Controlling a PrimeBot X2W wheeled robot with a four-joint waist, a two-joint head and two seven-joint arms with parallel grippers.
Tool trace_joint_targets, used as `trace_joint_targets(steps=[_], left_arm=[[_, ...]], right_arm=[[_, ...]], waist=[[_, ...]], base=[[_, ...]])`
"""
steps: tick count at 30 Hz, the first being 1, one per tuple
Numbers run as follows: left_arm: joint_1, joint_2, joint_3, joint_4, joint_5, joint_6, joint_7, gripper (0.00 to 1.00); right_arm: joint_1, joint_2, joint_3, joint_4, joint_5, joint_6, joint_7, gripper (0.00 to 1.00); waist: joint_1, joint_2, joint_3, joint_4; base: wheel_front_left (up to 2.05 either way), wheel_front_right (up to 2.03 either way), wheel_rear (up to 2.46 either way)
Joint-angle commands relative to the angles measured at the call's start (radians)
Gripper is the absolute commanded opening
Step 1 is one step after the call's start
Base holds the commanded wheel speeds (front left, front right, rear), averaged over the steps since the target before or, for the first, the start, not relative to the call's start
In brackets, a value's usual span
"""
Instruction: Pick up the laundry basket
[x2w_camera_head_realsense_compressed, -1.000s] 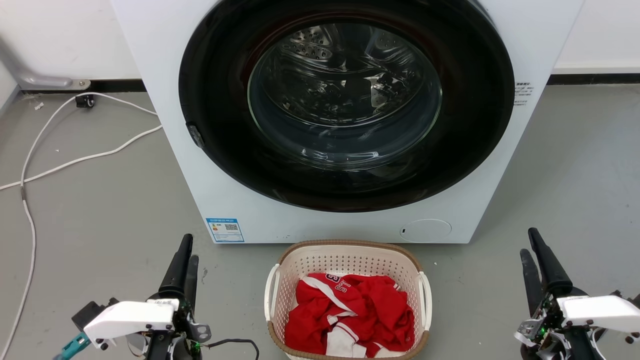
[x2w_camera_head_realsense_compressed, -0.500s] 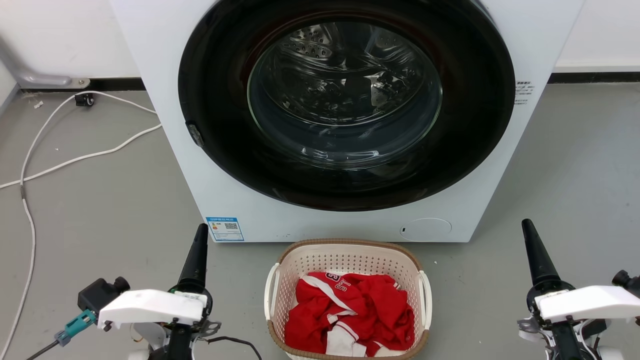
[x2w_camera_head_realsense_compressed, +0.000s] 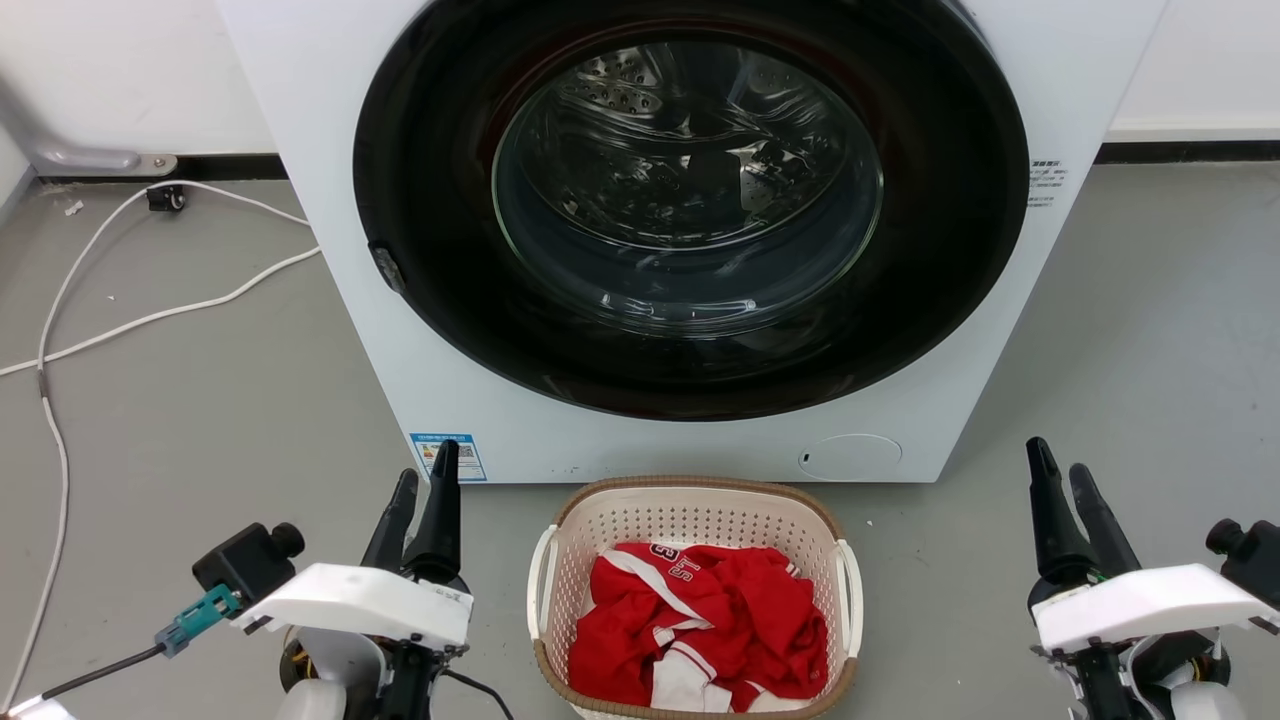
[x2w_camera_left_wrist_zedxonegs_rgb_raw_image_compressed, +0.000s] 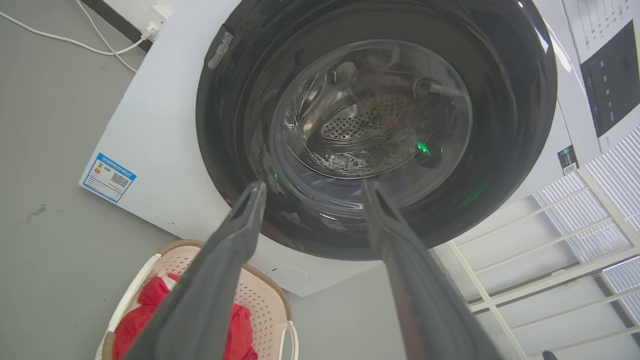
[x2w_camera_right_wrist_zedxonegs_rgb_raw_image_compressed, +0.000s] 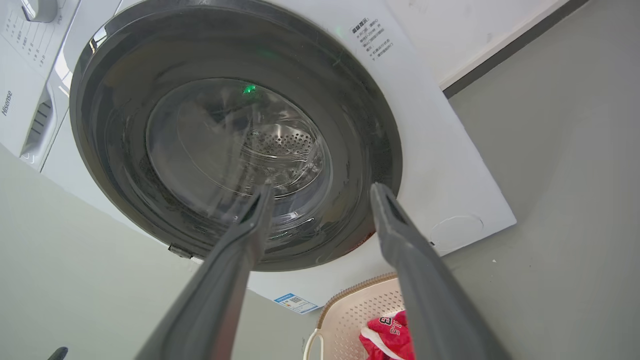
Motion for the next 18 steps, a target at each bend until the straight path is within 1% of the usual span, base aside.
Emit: trace_joint_targets(steps=[1,8,18], left_arm=[[-0.028,0.003,-0.009,-0.01,0.042,0.003,-0.013,1.0],[-0.031,0.003,-0.027,-0.002,0.151,0.013,-0.035,1.0],[-0.038,0.003,-0.053,0.011,0.281,0.023,-0.064,1.0]], right_arm=[[-0.021,-0.002,0.002,-0.015,-0.053,0.0,-0.012,1.0],[-0.021,-0.002,0.015,-0.019,-0.175,0.0,-0.026,1.0],[-0.019,-0.001,0.025,-0.021,-0.306,0.0,-0.038,1.0]], waist=[[0.0,0.0,0.0,0.0],[0.0,0.0,0.002,-0.002],[0.0,0.0,0.004,-0.002]], base=[[0.0,0.0,0.0],[0.0,0.0,0.0],[0.0,0.0,0.0]])
